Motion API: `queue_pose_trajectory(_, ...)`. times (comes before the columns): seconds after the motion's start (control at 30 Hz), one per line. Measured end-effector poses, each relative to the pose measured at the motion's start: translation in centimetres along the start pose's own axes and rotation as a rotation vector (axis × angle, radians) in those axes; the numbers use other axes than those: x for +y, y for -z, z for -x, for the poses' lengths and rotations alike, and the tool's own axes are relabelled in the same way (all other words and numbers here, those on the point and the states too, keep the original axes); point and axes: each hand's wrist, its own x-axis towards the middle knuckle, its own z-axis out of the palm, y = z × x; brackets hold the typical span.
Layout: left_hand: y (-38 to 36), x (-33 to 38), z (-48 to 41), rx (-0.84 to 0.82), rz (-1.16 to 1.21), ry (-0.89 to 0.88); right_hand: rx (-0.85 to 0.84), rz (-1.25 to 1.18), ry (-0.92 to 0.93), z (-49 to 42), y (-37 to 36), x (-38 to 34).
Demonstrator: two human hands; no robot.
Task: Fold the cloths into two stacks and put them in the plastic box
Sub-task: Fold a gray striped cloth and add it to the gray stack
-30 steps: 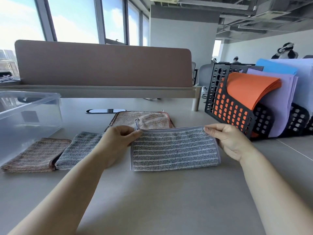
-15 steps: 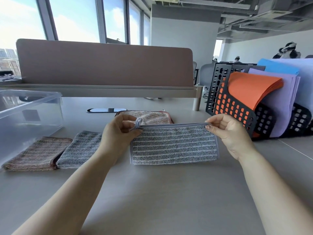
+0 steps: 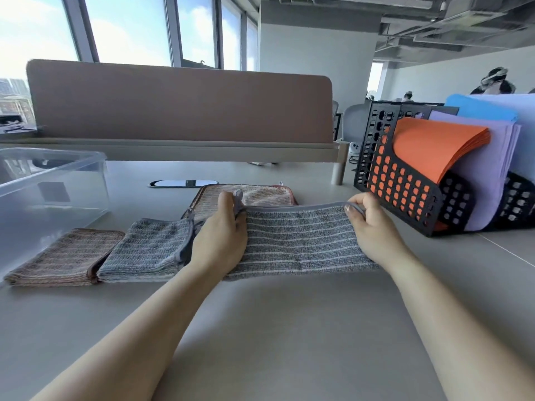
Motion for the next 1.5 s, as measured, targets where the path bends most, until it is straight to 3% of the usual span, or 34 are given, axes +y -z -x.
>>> queue_pose_trajectory(0.23, -2.2, -1.6, -0.4, -0.235, -0.377, 0.201, -0.245, 0.529, -0.159, -0.2, -2.2, 2.1)
queue_pose_trajectory(0.37, -1.7, -1.8, -0.8, -0.256, -0.319, 0.315, -0.128, 0.785, -0.061, -0.1, -2.3, 1.1)
queue_pose_trajectory(0.43, -1.2, -1.7, -0.9, -0.279, -0.225, 0.342, -0.062, 0.692, 0.123, 0.2, -2.6, 0.1)
queue_pose_trajectory(0.47, -1.0, -1.7, -0.9, -0.287, -0.192, 0.351, -0.102, 0.585, 0.212, 0.5, -3.0, -0.7)
queue_pose_trajectory(0.53, -0.7, -1.6, -0.7, -0.302, -0.173, 0.353, -0.352, 0.438, 0.312, 1.4, -4.3, -2.1)
queue_pose_trajectory(0.6, -0.7, -1.7, -0.4, -0.307, -0.184, 0.328, -0.641, 0.54, 0.288, 2.5, -5.7, -2.8)
queue_pose_trajectory(0.67, -0.9, -1.8, -0.2, -0.296, -0.214, 0.294, -0.737, 0.651, 0.239, 2.9, -6.4, -2.6)
queue_pose_trajectory(0.8, -0.4, -1.0, -0.1, -0.313, -0.186, 0.305, -0.699, 0.584, 0.226, 2.8, -6.3, -2.6)
queue_pose_trajectory(0.87, 0.4, 0.0, -0.6, -0.342, -0.009, 0.35, -0.563, 0.3, 0.173, 2.5, -5.7, -2.9)
queue_pose_trajectory(0.97, 1.7, 2.4, -1.7, -0.39, 0.23, 0.382, -0.282, -0.258, -0.068, 1.4, -4.0, -3.1)
queue_pose_trajectory(1.1, -0.1, 6.1, -2.0, -0.347, 0.108, 0.164, -0.232, -0.723, -0.46, 0.2, -1.5, -2.6)
queue_pose_trajectory(1.2, -2.6, 8.7, -1.4, -0.328, 0.029, -0.032, -0.267, -0.733, -0.525, 0.1, -0.5, -2.1)
queue_pose_trajectory(1.37, -4.9, 9.6, 0.0, -0.535, 0.171, -0.211, -0.21, -0.626, -0.448, -0.2, 0.7, -1.1)
queue_pose_trajectory(1.5, -4.8, 6.6, 1.2, -0.485, -0.105, -0.402, -0.159, -0.42, -0.502, -0.3, 1.5, -0.3)
